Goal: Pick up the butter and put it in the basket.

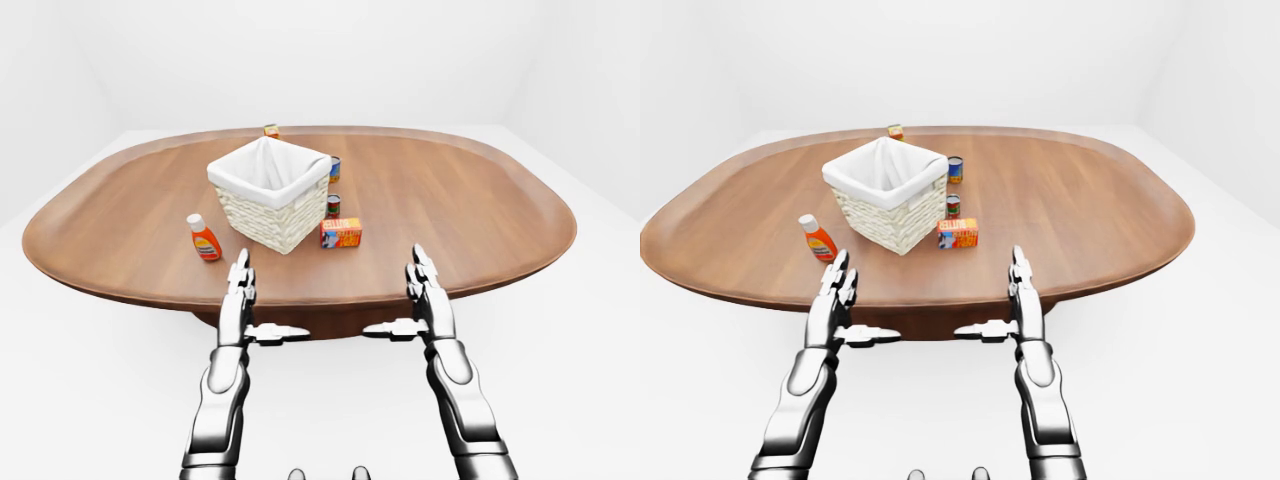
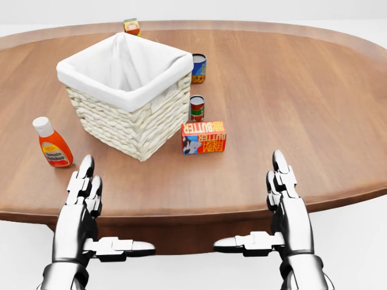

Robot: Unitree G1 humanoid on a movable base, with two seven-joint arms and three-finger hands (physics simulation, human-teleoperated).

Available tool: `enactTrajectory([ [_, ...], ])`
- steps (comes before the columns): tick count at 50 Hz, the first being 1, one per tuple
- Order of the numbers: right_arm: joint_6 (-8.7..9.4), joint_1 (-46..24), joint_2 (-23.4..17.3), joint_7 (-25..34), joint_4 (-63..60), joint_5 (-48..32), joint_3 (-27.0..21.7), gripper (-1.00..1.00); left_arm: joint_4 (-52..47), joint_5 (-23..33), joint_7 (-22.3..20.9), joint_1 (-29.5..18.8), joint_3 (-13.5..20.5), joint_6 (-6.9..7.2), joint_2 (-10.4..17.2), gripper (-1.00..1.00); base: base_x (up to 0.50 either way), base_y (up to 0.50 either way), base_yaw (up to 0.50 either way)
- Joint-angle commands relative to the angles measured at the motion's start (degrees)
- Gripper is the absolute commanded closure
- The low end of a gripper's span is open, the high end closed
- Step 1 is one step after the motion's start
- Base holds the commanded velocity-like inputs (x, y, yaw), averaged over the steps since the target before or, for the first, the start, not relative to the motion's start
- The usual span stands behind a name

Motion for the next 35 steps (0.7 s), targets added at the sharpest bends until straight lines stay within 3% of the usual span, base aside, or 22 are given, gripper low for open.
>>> enactTrajectory([
  [1, 0.76, 0.09, -0.58, 0.74, -0.62, 0.57, -1.43, -1.00, 1.30, -0.55, -2.04, 0.12, 1.19, -1.05, 0.73, -1.00, 0.00, 0.00, 0.00],
  [13, 1.38, 0.18, -0.42, 0.62, -0.89, 0.67, -1.36, -1.00, 0.51, -0.58, -2.75, 0.85, 1.09, -0.69, 0.56, -1.00, 0.00, 0.00, 0.00],
  [15, 0.75, 0.10, -0.44, 0.99, -0.07, 0.59, -1.16, -1.00, -0.04, -0.76, -3.07, 1.26, 1.00, -0.41, 0.52, -1.00, 0.00, 0.00, 0.00],
  [35, 0.91, 0.63, -0.42, 0.97, -1.00, 0.18, -1.09, -1.00, -1.45, -1.02, -3.71, 1.84, 0.94, 0.78, 0.45, -1.00, 0.01, 0.50, 0.00],
])
